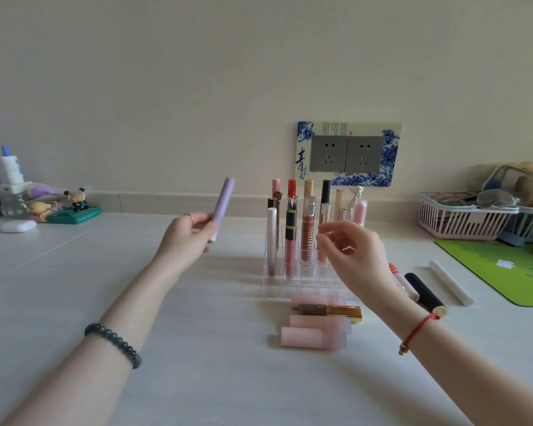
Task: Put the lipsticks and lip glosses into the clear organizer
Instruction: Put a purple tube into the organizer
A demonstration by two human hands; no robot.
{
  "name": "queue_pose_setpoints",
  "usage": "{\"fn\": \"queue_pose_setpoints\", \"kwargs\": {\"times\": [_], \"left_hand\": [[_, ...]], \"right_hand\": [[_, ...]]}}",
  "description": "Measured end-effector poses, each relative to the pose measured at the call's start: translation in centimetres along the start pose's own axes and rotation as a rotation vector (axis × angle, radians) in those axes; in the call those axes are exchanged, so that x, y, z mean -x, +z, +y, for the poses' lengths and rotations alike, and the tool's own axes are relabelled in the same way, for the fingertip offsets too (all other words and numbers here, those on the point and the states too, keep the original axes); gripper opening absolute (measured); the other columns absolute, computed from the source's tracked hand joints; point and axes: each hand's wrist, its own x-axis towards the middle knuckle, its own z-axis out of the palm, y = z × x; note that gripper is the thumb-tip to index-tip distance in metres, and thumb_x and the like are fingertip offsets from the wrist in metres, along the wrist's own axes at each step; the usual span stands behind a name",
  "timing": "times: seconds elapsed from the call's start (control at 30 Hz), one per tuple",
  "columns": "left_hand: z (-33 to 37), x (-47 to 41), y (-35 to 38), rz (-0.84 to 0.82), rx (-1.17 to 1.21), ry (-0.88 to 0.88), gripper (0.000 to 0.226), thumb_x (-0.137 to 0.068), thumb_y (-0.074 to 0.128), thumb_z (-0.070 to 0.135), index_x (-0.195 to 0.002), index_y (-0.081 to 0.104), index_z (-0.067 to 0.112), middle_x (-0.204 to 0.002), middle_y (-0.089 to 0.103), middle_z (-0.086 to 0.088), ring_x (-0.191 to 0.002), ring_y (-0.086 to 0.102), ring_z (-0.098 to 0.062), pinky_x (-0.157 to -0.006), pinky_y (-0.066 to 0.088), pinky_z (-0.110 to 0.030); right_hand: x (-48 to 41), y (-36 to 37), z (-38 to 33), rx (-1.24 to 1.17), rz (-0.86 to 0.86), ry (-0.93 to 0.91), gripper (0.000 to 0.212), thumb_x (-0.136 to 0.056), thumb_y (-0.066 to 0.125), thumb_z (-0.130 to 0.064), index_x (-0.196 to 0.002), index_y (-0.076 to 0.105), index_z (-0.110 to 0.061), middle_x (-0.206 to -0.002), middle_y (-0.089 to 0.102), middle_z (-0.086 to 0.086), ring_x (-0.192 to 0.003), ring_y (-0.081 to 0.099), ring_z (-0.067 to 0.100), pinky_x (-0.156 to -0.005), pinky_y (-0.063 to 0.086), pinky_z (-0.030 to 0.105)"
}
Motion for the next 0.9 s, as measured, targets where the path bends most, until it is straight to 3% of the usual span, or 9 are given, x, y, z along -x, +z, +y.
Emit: {"fn": "queue_pose_setpoints", "kwargs": {"times": [0.07,0.13,0.23,0.33,0.47,0.6,0.67,0.73,0.9], "left_hand": [[1.1,0.4,0.5,0.049,0.217,0.095,0.019,-0.089,0.053,0.013,-0.107,0.060,0.013,-0.083,0.062,0.006,-0.057,0.059,0.007,-0.056,0.051,-0.011],[2.6,1.3,1.4,0.010,0.344,0.195,0.016,-0.089,0.053,0.010,-0.100,0.059,0.020,-0.085,0.063,0.007,-0.063,0.060,0.005,-0.059,0.051,-0.012],[4.3,3.2,3.1,-0.154,0.352,0.310,0.018,-0.085,0.054,0.009,-0.090,0.060,0.026,-0.070,0.067,0.014,-0.060,0.058,0.001,-0.057,0.049,-0.013],[4.8,4.7,5.0,-0.283,0.284,0.332,0.018,-0.083,0.058,0.013,-0.087,0.062,0.030,-0.070,0.068,0.018,-0.063,0.058,0.002,-0.059,0.048,-0.015],[4.7,6.1,6.7,-0.348,0.237,0.316,0.012,-0.077,0.062,0.031,-0.089,0.064,0.033,-0.072,0.068,0.009,-0.069,0.060,-0.018,-0.064,0.052,-0.033],[4.5,6.4,7.4,-0.322,0.220,0.303,0.020,-0.074,0.062,0.038,-0.091,0.066,0.029,-0.063,0.067,0.011,-0.069,0.060,-0.035,-0.062,0.052,-0.033],[4.2,6.1,7.3,-0.258,0.196,0.332,0.011,-0.080,0.064,0.029,-0.091,0.065,0.031,-0.072,0.069,0.012,-0.071,0.064,-0.025,-0.061,0.052,-0.024],[3.9,5.6,6.8,-0.163,0.183,0.374,0.013,-0.083,0.063,0.023,-0.090,0.063,0.034,-0.086,0.069,0.014,-0.077,0.064,-0.009,-0.069,0.052,-0.019],[2.9,3.8,4.7,0.068,0.232,0.347,0.018,-0.086,0.057,0.018,-0.081,0.062,0.034,-0.080,0.066,0.011,-0.071,0.061,0.004,-0.072,0.050,-0.018]], "right_hand": [[-0.1,-0.4,-0.6,-0.059,-0.006,-0.037,0.014,-0.082,0.061,-0.014,-0.096,0.065,-0.016,-0.076,0.067,0.004,-0.068,0.061,0.015,-0.062,0.051,0.018],[-0.1,-0.8,-1.2,-0.125,-0.037,-0.068,0.017,-0.081,0.062,-0.013,-0.098,0.063,-0.018,-0.077,0.067,0.002,-0.067,0.061,0.009,-0.062,0.053,0.016],[-0.3,-1.5,-1.8,-0.226,-0.087,-0.086,0.024,-0.080,0.064,-0.012,-0.103,0.061,-0.018,-0.079,0.065,-0.005,-0.066,0.060,0.001,-0.062,0.050,0.011],[-0.6,-2.3,-2.2,-0.273,-0.125,-0.106,0.027,-0.078,0.065,-0.013,-0.102,0.060,-0.024,-0.084,0.067,-0.006,-0.073,0.064,0.005,-0.067,0.053,0.013],[-0.3,-2.5,-2.4,-0.280,-0.217,-0.131,0.014,-0.076,0.064,-0.017,-0.089,0.062,-0.023,-0.081,0.069,0.000,-0.066,0.066,0.011,-0.060,0.058,0.027],[-0.2,-2.4,-2.4,-0.281,-0.239,-0.112,0.014,-0.071,0.063,-0.027,-0.083,0.063,-0.020,-0.078,0.070,-0.001,-0.064,0.068,0.013,-0.060,0.058,0.027],[-0.5,-2.3,-2.4,-0.290,-0.221,-0.112,0.009,-0.077,0.063,-0.017,-0.085,0.062,-0.022,-0.082,0.068,-0.003,-0.070,0.068,0.014,-0.063,0.058,0.024],[-1.1,-2.4,-2.2,-0.294,-0.145,-0.091,0.018,-0.082,0.060,-0.007,-0.086,0.060,-0.024,-0.083,0.066,-0.004,-0.072,0.067,0.012,-0.065,0.057,0.020],[-2.2,-1.6,-1.3,-0.080,-0.022,-0.081,0.011,-0.082,0.059,-0.005,-0.092,0.063,-0.009,-0.083,0.064,0.002,-0.078,0.065,0.017,-0.069,0.057,0.024]]}}
